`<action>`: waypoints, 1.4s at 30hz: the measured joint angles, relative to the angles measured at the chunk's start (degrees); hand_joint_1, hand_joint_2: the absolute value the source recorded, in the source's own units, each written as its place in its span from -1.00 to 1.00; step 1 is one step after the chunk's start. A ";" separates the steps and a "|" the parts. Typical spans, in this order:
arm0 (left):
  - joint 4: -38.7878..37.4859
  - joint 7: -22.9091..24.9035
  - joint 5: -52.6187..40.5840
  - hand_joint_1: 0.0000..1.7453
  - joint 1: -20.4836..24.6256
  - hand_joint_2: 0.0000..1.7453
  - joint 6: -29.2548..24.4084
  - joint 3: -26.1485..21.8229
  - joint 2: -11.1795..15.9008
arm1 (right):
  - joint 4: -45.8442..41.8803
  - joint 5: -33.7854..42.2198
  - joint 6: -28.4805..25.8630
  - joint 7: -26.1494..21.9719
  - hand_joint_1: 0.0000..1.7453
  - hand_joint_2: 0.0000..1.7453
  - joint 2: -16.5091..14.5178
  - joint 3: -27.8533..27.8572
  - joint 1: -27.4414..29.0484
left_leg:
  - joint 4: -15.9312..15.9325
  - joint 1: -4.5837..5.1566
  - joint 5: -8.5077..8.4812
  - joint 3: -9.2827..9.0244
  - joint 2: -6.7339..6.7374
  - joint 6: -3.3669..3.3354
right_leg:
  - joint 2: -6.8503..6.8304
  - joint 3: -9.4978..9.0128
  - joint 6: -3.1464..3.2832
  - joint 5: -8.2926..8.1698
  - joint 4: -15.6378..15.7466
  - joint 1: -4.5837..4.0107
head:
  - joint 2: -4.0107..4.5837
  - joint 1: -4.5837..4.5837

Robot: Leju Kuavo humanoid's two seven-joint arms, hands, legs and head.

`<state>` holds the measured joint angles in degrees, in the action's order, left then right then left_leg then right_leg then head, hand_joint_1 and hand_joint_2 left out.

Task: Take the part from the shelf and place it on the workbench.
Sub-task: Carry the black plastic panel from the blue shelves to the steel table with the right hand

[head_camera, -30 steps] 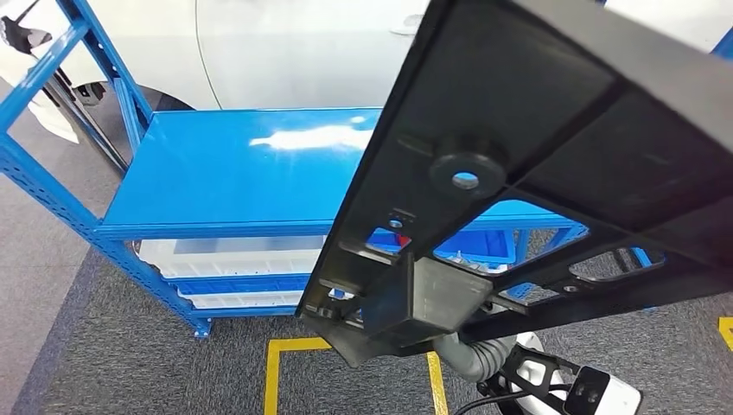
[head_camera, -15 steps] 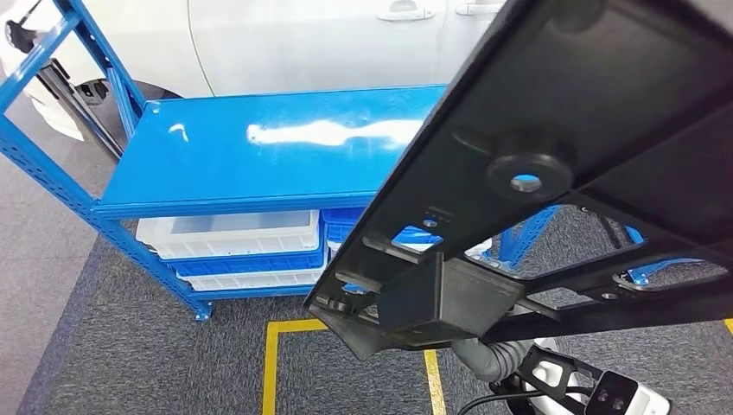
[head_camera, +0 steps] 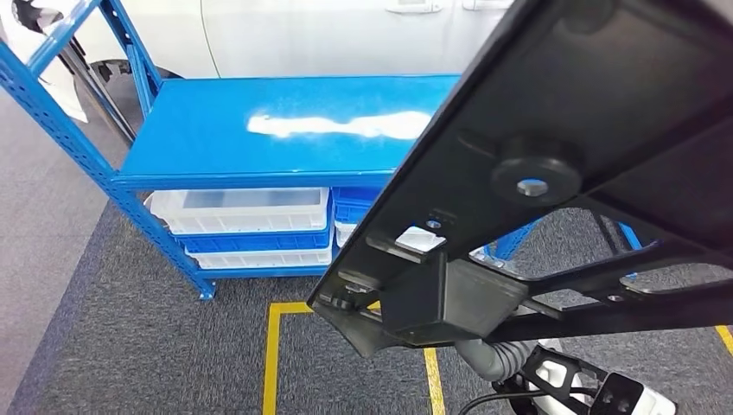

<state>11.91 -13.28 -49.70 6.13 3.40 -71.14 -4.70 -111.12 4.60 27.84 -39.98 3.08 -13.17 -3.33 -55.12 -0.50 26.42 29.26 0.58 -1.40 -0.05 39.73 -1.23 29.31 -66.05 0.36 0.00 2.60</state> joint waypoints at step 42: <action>0.01 4.65 -1.69 -1.00 0.00 1.00 -8.80 0.05 1.81 | -2.48 0.71 6.62 -0.04 1.00 1.00 -1.66 8.21 -3.21 | -2.69 0.28 0.33 2.22 5.15 1.96 | -2.84 -7.21 1.67 -2.60 7.80 -0.53 | 0.01 0.02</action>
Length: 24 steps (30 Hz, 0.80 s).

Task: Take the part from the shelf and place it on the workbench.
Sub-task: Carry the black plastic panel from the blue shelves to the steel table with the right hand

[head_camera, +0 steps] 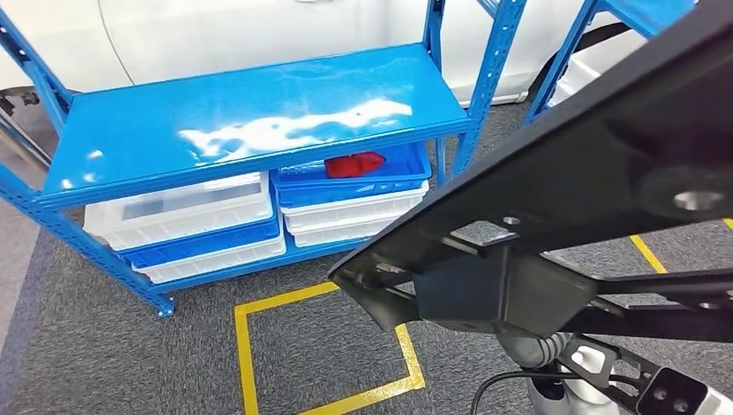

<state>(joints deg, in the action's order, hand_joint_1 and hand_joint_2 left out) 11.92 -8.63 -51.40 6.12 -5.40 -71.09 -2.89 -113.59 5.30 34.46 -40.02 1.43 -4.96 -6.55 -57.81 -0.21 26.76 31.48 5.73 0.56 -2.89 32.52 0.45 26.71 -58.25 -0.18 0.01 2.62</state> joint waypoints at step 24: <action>0.04 0.80 -0.51 -1.00 -0.59 1.00 -0.42 -0.05 1.77 | 0.09 2.18 -0.84 0.04 1.00 1.00 -1.10 -3.99 0.16 | 0.36 -0.85 0.10 -0.28 -2.51 -1.31 | 2.89 7.68 -1.95 3.27 -13.03 0.91 | -0.01 -0.02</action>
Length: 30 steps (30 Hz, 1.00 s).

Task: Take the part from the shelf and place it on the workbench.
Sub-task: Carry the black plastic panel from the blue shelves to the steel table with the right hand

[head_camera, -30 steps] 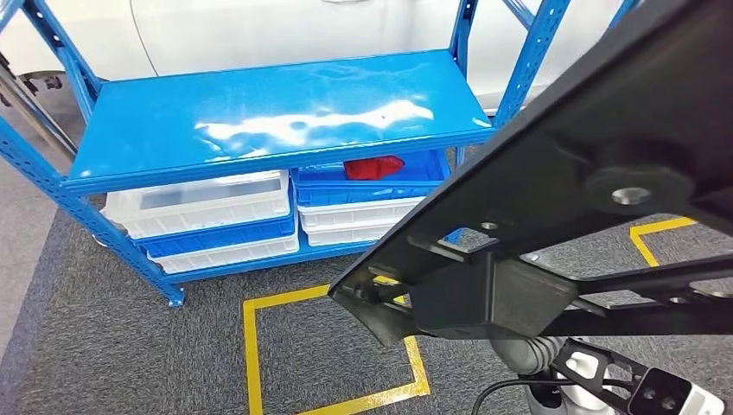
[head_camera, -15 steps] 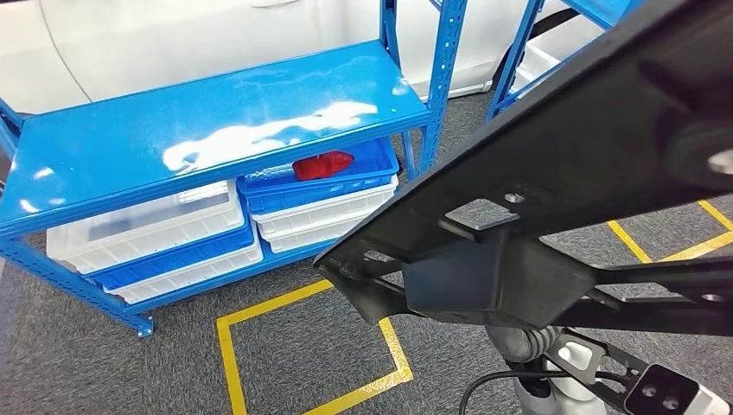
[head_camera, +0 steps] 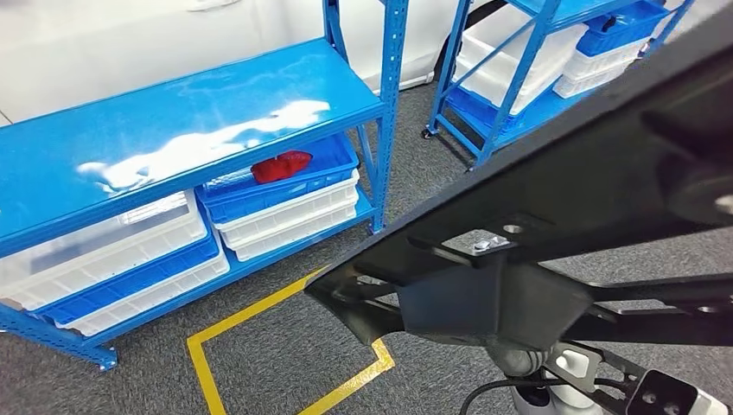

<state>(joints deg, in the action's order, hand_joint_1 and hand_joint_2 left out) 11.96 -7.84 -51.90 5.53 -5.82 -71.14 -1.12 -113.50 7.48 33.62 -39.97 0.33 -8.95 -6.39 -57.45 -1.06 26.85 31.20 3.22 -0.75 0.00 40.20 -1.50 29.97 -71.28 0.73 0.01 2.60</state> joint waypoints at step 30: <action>-0.02 -0.04 -2.28 -1.00 -0.45 1.00 -1.81 1.17 -3.17 | 1.04 -0.36 -10.72 0.01 1.00 1.00 1.04 -5.60 -0.82 | 0.58 -0.09 0.09 -0.43 -0.28 -0.05 | 0.17 1.68 -0.06 0.52 -1.58 0.06 | 0.00 0.00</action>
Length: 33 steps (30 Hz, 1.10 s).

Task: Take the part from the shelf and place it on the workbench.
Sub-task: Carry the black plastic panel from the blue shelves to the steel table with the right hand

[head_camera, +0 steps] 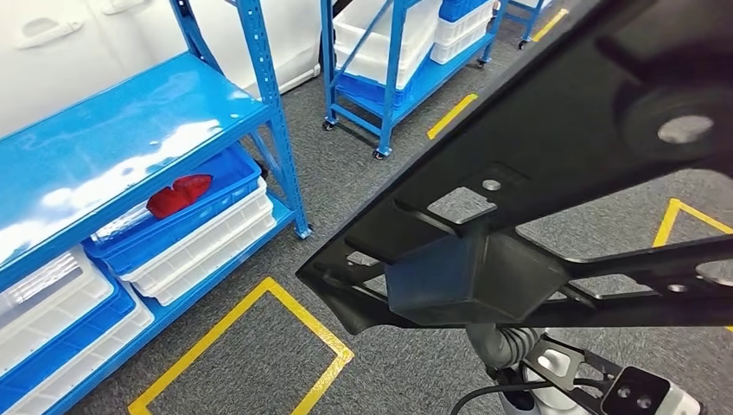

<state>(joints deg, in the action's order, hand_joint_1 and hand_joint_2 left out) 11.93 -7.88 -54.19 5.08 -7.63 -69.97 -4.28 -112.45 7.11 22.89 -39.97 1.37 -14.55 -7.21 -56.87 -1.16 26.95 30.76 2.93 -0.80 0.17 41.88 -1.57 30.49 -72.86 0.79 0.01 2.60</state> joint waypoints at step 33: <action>0.02 -1.08 1.27 -1.00 0.43 1.00 3.76 -0.72 2.68 | -0.14 4.50 -0.21 0.01 1.00 1.00 -1.49 -1.91 -4.14 | -0.73 0.09 0.67 -0.02 1.25 0.89 | -2.53 -4.45 0.42 -3.68 8.28 0.13 | 0.00 0.00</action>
<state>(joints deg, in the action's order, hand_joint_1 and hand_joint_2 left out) 11.96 -8.96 -52.92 5.51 -3.87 -70.69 -1.61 -112.60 11.62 22.68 -39.96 -0.11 -16.46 -11.36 -57.61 -1.07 27.62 30.75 4.19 0.09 -2.37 37.43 -1.15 26.82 -64.58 0.92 0.01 2.60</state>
